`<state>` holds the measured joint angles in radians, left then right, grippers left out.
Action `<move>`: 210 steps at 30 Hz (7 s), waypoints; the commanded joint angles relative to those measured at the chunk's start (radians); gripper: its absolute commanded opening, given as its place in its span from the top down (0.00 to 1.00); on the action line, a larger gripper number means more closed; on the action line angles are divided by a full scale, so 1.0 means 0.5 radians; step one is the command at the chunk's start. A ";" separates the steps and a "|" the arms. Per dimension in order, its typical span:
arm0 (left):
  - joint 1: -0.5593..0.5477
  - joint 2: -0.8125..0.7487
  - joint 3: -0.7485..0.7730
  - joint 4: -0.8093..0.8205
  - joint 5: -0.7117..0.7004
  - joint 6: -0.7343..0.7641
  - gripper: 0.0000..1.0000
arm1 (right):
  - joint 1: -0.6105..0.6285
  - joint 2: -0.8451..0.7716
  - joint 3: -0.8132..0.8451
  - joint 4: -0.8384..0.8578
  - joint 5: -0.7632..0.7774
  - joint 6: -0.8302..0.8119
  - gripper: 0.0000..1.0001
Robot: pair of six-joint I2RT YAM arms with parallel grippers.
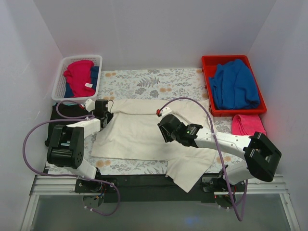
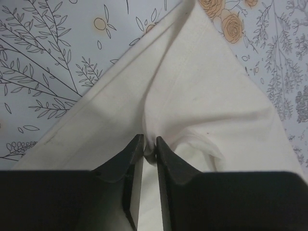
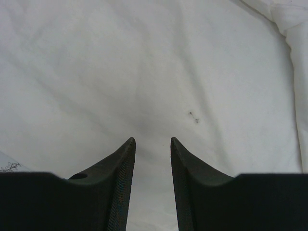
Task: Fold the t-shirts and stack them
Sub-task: Fold the flattened tshirt in 1/3 of the way
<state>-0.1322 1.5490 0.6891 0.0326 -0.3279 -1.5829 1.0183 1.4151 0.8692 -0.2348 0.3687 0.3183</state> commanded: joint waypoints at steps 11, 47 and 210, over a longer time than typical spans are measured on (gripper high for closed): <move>0.065 0.001 0.159 -0.120 -0.341 0.073 1.00 | -0.003 -0.094 -0.045 0.019 0.155 0.054 0.58; 0.077 0.264 0.484 0.011 0.014 0.107 0.64 | -0.822 0.029 0.148 -0.190 0.208 0.121 0.52; 0.086 0.142 0.288 -0.234 -0.301 -0.016 0.67 | -1.466 0.848 0.633 0.098 0.017 -0.112 0.59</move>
<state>-0.0971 1.7050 0.8642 -0.0475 -0.4522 -1.6207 0.3054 1.8282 1.1561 -0.2146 0.3977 0.2649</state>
